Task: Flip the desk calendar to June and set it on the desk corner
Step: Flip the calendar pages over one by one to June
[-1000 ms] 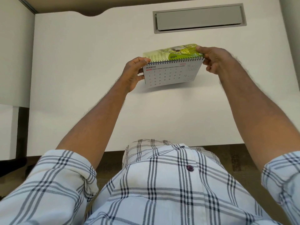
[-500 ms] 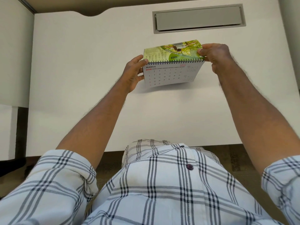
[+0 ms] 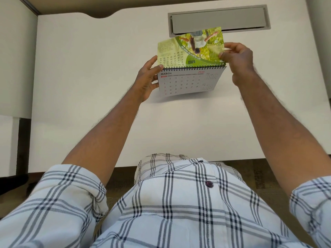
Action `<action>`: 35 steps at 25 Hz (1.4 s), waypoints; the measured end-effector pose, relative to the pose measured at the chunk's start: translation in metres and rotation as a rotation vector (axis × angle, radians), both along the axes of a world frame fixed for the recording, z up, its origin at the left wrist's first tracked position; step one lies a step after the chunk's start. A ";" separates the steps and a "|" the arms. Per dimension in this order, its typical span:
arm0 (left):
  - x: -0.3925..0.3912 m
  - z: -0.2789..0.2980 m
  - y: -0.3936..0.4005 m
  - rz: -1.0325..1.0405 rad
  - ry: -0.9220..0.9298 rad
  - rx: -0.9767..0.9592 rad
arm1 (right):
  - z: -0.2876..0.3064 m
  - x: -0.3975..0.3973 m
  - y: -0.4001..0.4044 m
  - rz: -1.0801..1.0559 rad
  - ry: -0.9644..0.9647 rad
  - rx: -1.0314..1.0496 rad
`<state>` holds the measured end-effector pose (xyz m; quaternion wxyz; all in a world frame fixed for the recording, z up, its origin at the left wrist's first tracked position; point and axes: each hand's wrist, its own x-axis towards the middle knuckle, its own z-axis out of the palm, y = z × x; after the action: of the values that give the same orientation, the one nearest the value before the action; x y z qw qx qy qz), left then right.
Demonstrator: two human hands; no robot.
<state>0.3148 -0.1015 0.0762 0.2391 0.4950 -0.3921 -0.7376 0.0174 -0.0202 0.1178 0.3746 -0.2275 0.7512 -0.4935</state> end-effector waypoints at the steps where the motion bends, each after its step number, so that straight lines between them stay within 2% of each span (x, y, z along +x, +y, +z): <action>1: 0.000 0.000 0.000 -0.001 0.003 -0.004 | 0.005 0.001 0.000 0.000 -0.023 -0.022; 9: 0.001 0.004 0.001 -0.036 -0.018 -0.062 | 0.023 0.004 0.006 0.007 -0.016 -0.100; 18: -0.002 0.010 0.000 0.001 -0.015 0.029 | 0.012 0.007 0.054 0.221 -0.049 -0.204; 26: -0.005 0.007 0.004 -0.007 -0.049 -0.040 | -0.024 0.008 0.089 0.286 0.158 -0.008; 35: -0.002 0.002 0.003 -0.032 0.002 -0.093 | -0.030 0.009 0.081 0.197 0.162 0.021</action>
<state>0.3131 -0.0983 0.0787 0.2504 0.4763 -0.4335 -0.7229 0.0261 0.0608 0.0873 0.3617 -0.3356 0.7581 -0.4264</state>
